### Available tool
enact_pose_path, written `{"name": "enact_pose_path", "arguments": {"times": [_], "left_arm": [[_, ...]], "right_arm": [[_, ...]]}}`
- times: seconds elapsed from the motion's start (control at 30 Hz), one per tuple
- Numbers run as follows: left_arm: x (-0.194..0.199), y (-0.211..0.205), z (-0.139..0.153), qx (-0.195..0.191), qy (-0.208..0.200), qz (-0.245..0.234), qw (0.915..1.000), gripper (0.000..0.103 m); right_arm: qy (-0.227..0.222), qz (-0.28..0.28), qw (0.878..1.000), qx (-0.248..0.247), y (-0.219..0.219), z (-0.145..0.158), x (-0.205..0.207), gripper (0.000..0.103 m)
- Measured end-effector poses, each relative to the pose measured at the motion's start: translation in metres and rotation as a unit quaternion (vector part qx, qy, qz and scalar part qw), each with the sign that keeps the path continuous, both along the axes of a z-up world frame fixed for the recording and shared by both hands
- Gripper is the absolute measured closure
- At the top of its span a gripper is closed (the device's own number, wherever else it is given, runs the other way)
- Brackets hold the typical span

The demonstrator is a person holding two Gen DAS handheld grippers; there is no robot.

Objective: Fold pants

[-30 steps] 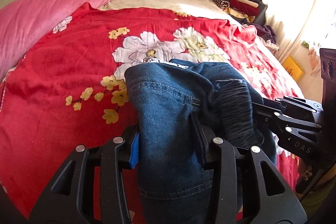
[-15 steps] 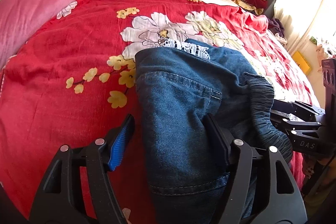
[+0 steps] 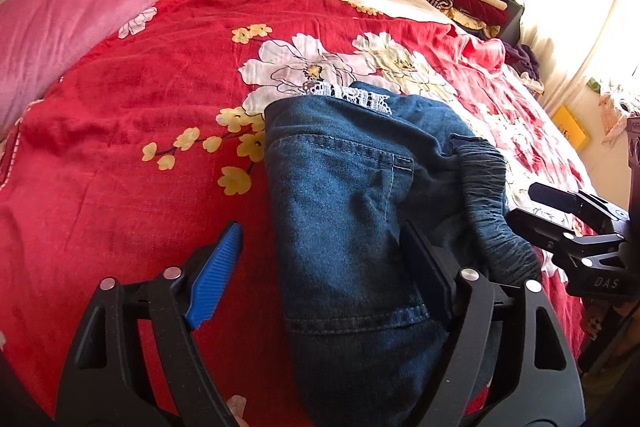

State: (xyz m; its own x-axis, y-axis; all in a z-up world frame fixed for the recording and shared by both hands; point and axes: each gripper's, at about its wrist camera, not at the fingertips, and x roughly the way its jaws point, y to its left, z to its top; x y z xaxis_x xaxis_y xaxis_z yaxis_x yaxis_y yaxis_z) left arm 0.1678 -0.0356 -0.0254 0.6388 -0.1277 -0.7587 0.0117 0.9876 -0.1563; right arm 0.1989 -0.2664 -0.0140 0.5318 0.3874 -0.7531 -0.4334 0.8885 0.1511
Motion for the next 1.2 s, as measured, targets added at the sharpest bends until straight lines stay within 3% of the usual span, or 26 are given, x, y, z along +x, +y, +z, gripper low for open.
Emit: {"name": "enact_pose_path", "arguments": {"times": [0.17, 0.63, 1.0, 1.2], "left_arm": [[-0.011, 0.003, 0.012, 0.0, -0.015, 0.009, 0.9998, 0.01], [-0.071, 0.003, 0.057, 0.004, -0.083, 0.011, 0.9965, 0.01], [-0.117, 0.0, 0.056, 0.009, -0.087, 0.008, 0.9962, 0.01], [-0.135, 0.001, 0.049, 0.01, -0.078, 0.008, 0.9969, 0.01]], "right_arm": [[-0.027, -0.011, 1.0, 0.012, -0.008, 0.016, -0.013, 0.008], [-0.128, -0.027, 0.991, 0.027, -0.032, 0.062, -0.081, 0.005], [-0.151, -0.038, 0.988, 0.018, -0.046, 0.072, -0.12, 0.005], [-0.134, -0.044, 0.99, 0.01, -0.047, 0.058, -0.134, 0.005]]}}
